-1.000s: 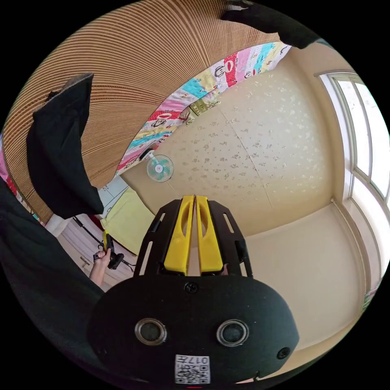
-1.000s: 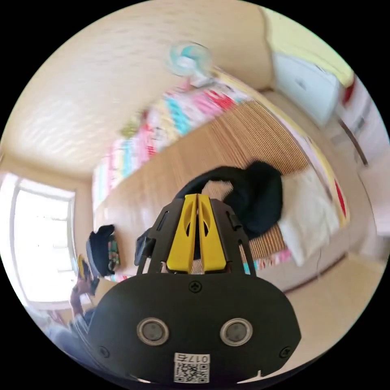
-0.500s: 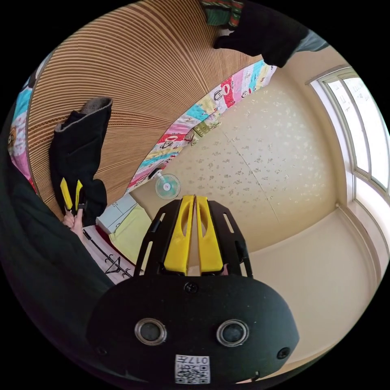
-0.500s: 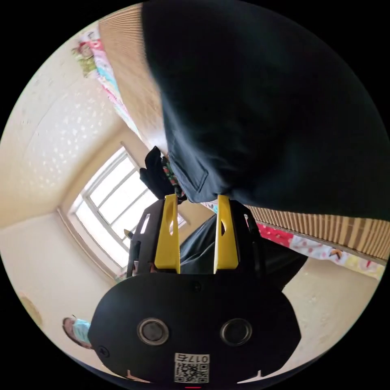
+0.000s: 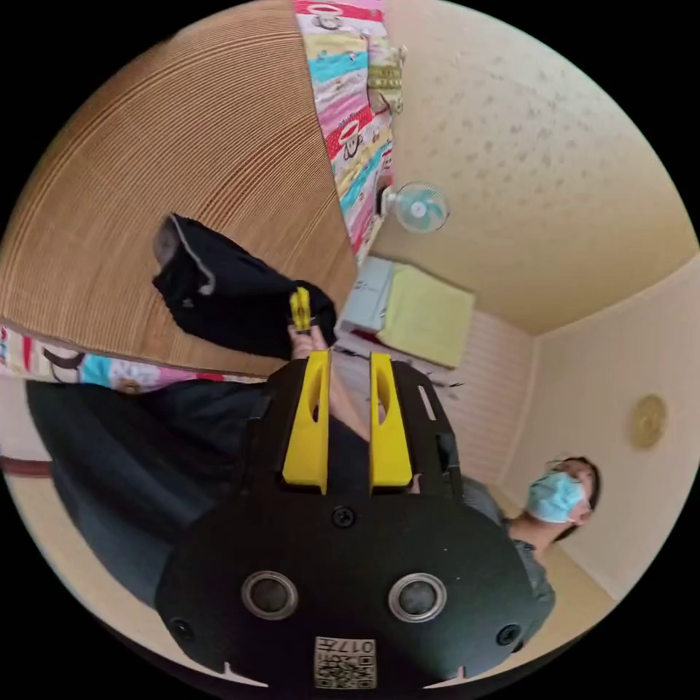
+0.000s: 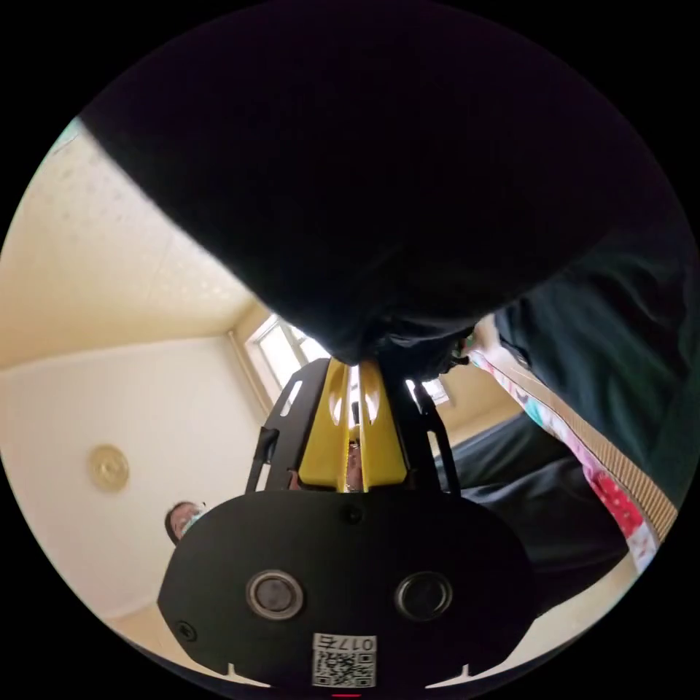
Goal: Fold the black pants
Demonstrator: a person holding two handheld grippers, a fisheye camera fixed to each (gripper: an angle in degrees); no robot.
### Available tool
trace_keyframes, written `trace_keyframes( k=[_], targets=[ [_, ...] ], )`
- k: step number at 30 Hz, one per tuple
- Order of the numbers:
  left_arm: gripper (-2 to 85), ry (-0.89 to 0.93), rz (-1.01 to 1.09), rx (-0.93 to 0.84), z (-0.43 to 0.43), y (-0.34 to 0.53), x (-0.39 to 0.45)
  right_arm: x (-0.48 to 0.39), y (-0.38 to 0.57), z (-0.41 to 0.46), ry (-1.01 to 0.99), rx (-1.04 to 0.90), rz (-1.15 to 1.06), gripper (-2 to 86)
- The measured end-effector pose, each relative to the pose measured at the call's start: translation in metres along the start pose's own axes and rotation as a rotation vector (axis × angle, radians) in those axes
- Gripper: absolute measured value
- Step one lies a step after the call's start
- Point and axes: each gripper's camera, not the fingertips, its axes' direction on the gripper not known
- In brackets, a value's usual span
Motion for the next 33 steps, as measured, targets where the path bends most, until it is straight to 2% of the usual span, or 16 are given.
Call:
trace_keyframes(
  k=[1, 3, 6, 9, 11, 14, 15, 16, 18, 21, 25, 26, 28, 30, 32, 33],
  targets=[
    [11.4, -0.122, 0.049, -0.013, 0.01, -0.001, 0.01, -0.025, 0.002, 0.001, 0.023, -0.028, -0.07, 2.1],
    [13.8, -0.511, 0.291, -0.007, 0.055, 0.002, 0.055, -0.063, 0.009, 0.006, 0.085, -0.075, -0.175, 1.5],
    [19.2, -0.709, 0.538, 0.083, 0.112, 0.014, 0.1, -0.114, 0.03, 0.021, 0.16, -0.2, -0.338, 0.7],
    [22.8, -0.885, 0.661, 0.202, 0.155, 0.016, 0.119, -0.144, 0.059, 0.032, 0.197, -0.3, -0.453, 0.2],
    [24.3, -0.964, 0.723, 0.213, 0.182, 0.011, 0.116, -0.155, 0.078, 0.034, 0.202, -0.347, -0.515, 0.1],
    [20.6, -0.805, 0.915, -0.017, 0.234, 0.005, 0.106, -0.166, 0.107, 0.025, 0.164, -0.368, -0.589, 0.0],
    [14.2, -0.75, 0.943, -0.062, 0.25, 0.005, 0.105, -0.169, 0.116, 0.017, 0.137, -0.362, -0.61, 0.1],
    [11.0, -0.73, 0.962, -0.07, 0.257, 0.006, 0.106, -0.173, 0.124, 0.008, 0.107, -0.355, -0.634, 0.1],
    [6.5, -0.555, 1.051, -0.138, 0.276, 0.009, 0.123, -0.18, 0.135, -0.007, 0.066, -0.343, -0.682, 0.3],
    [5.8, -0.27, 1.058, -0.251, 0.29, -0.001, 0.156, -0.195, 0.158, -0.041, 0.081, -0.242, -0.776, 1.0],
    [5.6, -0.061, 0.994, -0.328, 0.313, -0.023, 0.197, -0.208, 0.218, -0.078, 0.141, -0.079, -0.987, 1.7],
    [5.5, -0.009, 0.976, -0.335, 0.322, -0.03, 0.209, -0.208, 0.23, -0.085, 0.11, -0.058, -1.03, 1.7],
    [5.4, 0.064, 0.964, -0.338, 0.335, -0.037, 0.227, -0.185, 0.275, -0.121, -0.223, -0.03, -1.217, 1.9],
    [5.4, 0.142, 0.979, -0.335, 0.354, -0.038, 0.25, -0.147, 0.299, -0.151, -0.46, 0.042, -1.264, 1.9],
    [5.5, 0.18, 0.986, -0.319, 0.367, -0.034, 0.266, -0.098, 0.315, -0.174, -0.485, 0.198, -1.156, 2.6],
    [5.5, 0.192, 0.992, -0.308, 0.376, -0.03, 0.276, -0.061, 0.324, -0.185, -0.431, 0.319, -1.011, 4.3]
  ],
)
